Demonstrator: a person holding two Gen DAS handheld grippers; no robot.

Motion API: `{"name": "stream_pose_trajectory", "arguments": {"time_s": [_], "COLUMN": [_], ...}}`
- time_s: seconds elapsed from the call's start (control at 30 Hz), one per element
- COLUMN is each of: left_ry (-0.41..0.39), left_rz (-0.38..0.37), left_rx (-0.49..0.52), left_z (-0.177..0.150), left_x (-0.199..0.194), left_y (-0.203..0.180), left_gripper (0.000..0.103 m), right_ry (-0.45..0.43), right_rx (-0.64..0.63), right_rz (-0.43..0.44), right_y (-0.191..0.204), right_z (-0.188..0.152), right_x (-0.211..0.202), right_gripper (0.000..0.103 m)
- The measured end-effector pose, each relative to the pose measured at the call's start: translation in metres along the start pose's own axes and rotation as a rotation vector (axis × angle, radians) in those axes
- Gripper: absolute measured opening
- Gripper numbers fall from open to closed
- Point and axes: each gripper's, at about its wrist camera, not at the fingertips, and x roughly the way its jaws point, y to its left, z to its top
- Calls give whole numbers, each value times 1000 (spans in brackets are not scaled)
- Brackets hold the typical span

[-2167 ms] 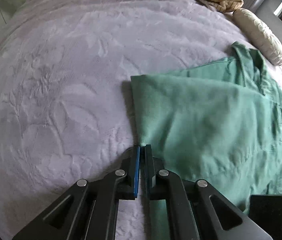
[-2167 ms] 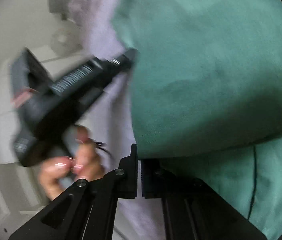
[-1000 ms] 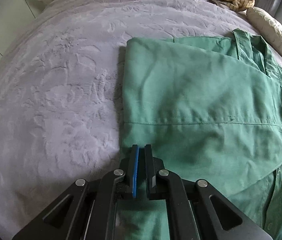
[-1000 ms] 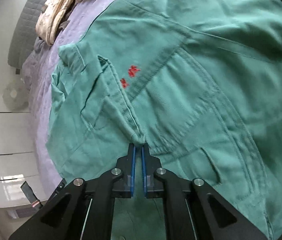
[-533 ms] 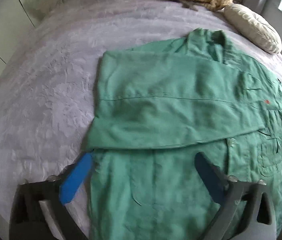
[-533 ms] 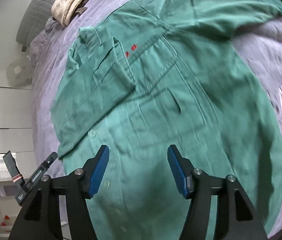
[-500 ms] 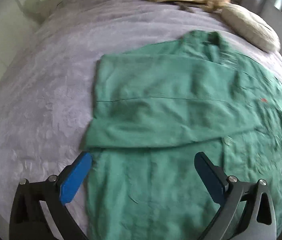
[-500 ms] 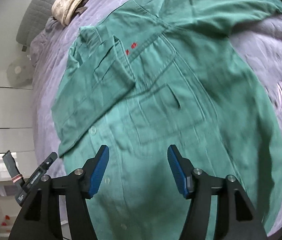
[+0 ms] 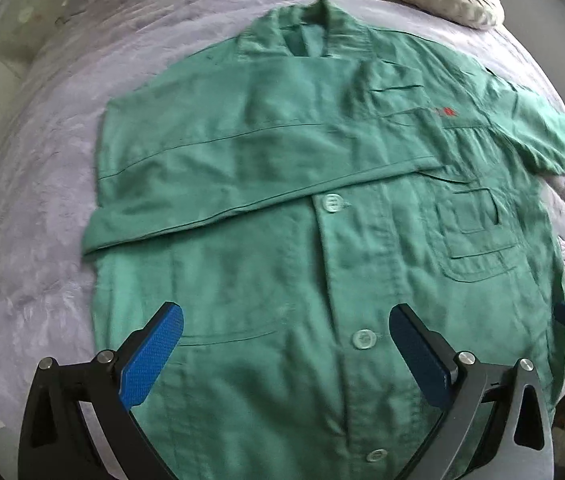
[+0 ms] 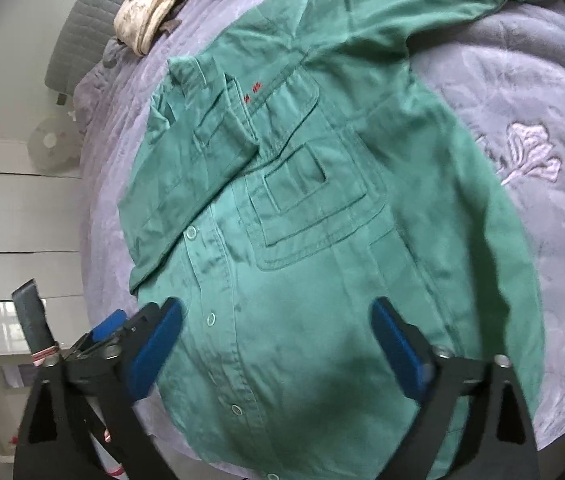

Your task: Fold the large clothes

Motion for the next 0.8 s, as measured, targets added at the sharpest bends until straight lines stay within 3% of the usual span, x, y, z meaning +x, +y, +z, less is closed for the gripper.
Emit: {"name": "stream_pose_trajectory", "arguments": {"time_s": [0.4, 0.8], "left_ry": [-9, 8], "left_rz": [-43, -58], "left_rx": [53, 92], "left_z": [27, 41], "left_x": [-13, -15], "left_y": [-65, -117], "left_gripper": [103, 103], "right_ry": [-83, -126], "right_rx": [63, 140], "right_rz": [87, 99], "right_y": [-34, -82], "right_z": [34, 72], "right_x": [-37, -70], "right_gripper": [103, 103]}}
